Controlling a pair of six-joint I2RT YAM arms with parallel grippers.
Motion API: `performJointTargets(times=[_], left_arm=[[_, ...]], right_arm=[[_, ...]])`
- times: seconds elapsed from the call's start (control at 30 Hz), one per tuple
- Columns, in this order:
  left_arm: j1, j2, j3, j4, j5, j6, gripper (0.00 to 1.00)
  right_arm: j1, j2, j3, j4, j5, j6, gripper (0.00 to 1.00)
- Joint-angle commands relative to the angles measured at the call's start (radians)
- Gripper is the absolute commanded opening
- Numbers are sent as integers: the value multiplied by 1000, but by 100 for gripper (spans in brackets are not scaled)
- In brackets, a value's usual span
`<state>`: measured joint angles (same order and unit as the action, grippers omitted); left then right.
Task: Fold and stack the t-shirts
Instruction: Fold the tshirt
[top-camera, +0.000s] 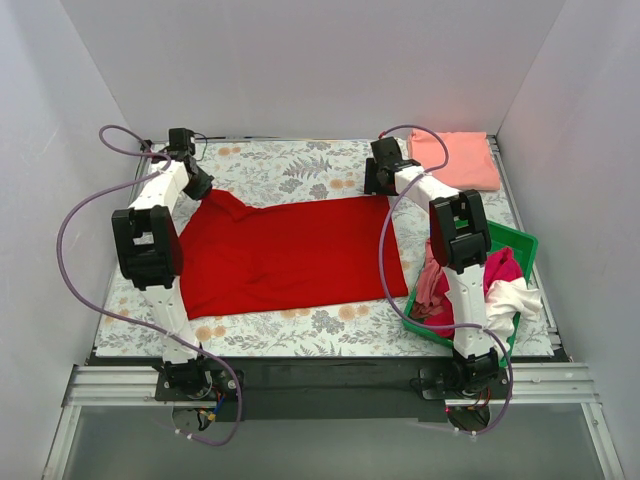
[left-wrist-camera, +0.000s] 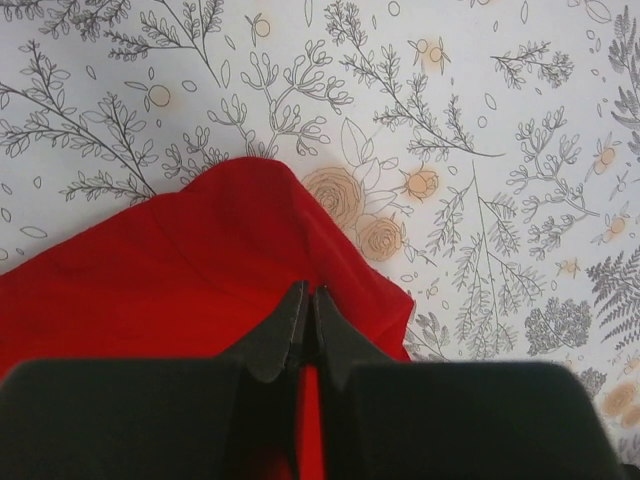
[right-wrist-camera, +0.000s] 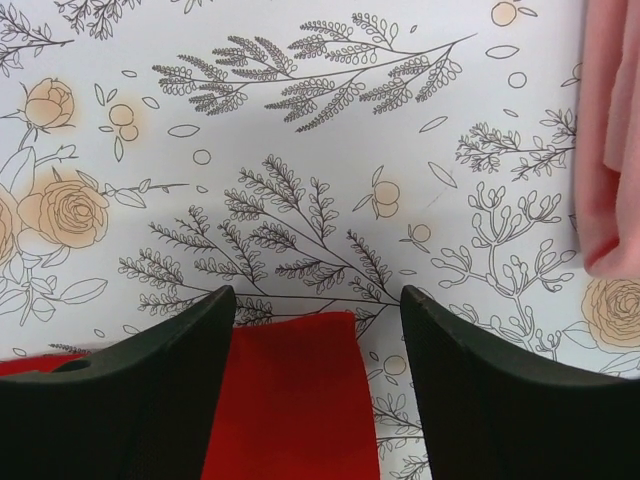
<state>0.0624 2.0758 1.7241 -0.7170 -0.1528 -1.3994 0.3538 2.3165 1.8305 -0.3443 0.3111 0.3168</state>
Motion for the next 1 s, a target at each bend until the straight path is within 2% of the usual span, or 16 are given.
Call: performJointTargets(times=[0.0, 0.2, 0.57, 0.6, 0.67, 0.7, 0.73, 0.8, 0.87, 0.9, 0.97], left_arm=[[-7, -103, -32, -29, -7, -16, 0], [-12, -164, -84, -41, -5, -30, 0], [-26, -290, -190, -52, -10, -53, 0], [-27, -296, -196, -55, -8, -58, 0], [-29, -318, -222, -55, -5, -67, 0], [-33, -325, -230, -55, -5, -73, 0], [-35, -338, -236, -55, -2, -75, 0], [-39, -353, -253, -56, 1, -81, 0], [-44, -364, -268, -59, 4, -85, 0], [-45, -378, -274, -62, 6, -93, 0], [-44, -394, -300, -61, 2, -98, 0]], right_arm=[[4, 18, 21, 2, -1, 1, 72], [2, 3, -30, -1, -10, 18, 57], [4, -54, -128, -5, 5, 22, 56], [4, -55, -131, -5, 3, 24, 48], [2, -55, -131, -4, -1, 21, 40], [2, -54, -128, -4, -1, 21, 31], [4, -49, -125, -5, -4, 19, 29], [4, -48, -112, -5, -7, 13, 18], [4, -49, -105, -5, -3, 11, 13], [2, -51, -100, -4, -3, 8, 7], [4, -55, -88, -5, -4, 1, 5]])
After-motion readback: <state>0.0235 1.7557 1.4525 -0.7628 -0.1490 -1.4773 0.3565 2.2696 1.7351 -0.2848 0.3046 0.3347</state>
